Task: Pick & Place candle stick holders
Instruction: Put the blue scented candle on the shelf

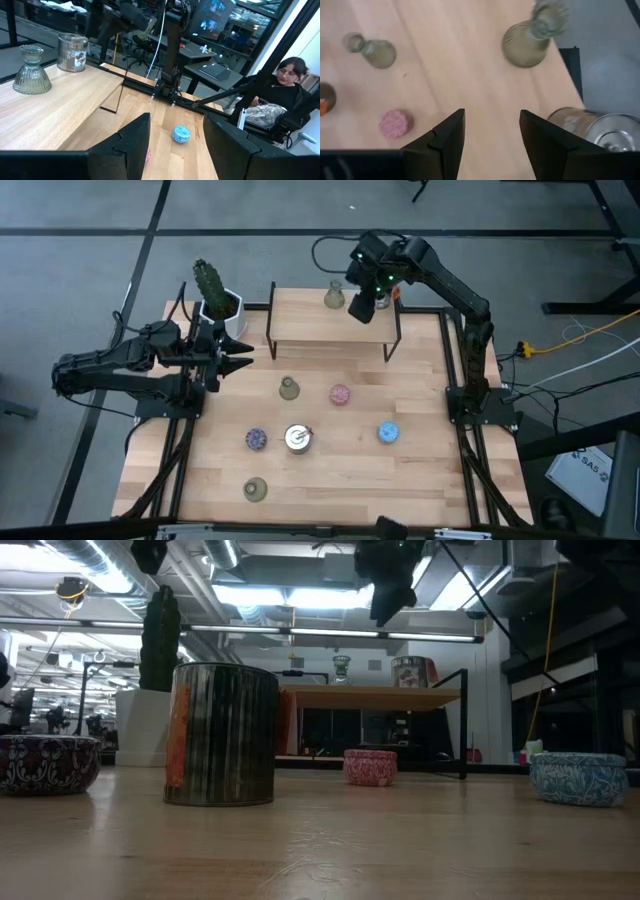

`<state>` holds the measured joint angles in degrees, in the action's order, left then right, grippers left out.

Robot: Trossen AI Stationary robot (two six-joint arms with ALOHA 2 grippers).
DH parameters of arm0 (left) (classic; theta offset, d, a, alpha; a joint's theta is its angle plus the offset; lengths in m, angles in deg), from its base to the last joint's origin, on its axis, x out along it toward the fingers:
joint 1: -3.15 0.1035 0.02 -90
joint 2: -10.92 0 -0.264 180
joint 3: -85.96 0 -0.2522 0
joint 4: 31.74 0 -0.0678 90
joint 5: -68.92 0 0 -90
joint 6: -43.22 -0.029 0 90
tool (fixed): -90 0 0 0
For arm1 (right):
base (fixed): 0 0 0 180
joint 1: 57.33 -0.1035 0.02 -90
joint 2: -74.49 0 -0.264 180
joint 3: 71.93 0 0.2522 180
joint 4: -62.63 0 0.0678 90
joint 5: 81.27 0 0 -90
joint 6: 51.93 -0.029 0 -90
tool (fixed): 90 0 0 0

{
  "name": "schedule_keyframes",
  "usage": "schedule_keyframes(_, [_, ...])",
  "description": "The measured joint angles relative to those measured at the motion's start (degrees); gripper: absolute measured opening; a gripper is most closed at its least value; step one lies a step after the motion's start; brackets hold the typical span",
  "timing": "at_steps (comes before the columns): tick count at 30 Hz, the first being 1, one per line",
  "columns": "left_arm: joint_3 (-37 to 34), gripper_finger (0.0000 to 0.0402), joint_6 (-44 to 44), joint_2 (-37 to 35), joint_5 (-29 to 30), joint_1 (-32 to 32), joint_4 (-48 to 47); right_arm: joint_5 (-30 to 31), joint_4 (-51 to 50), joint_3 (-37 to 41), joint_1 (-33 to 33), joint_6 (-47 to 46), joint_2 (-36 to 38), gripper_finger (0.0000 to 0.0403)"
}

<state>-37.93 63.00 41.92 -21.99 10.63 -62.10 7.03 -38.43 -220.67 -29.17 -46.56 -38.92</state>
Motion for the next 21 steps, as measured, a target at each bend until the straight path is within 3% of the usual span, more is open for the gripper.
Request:
schedule_keyframes(12, [0.0,0.018,0.0,0.0,0.0,0.0,0.0,0.0,-2.7,0.0,-3.9,0.5,0.7,0.0191])
schedule_keyframes(21, [0.0,0.018,0.0,0.0,0.0,0.0,0.0,-0.1,-2.4,0.0,-5.5,0.6,6.7,0.0191])
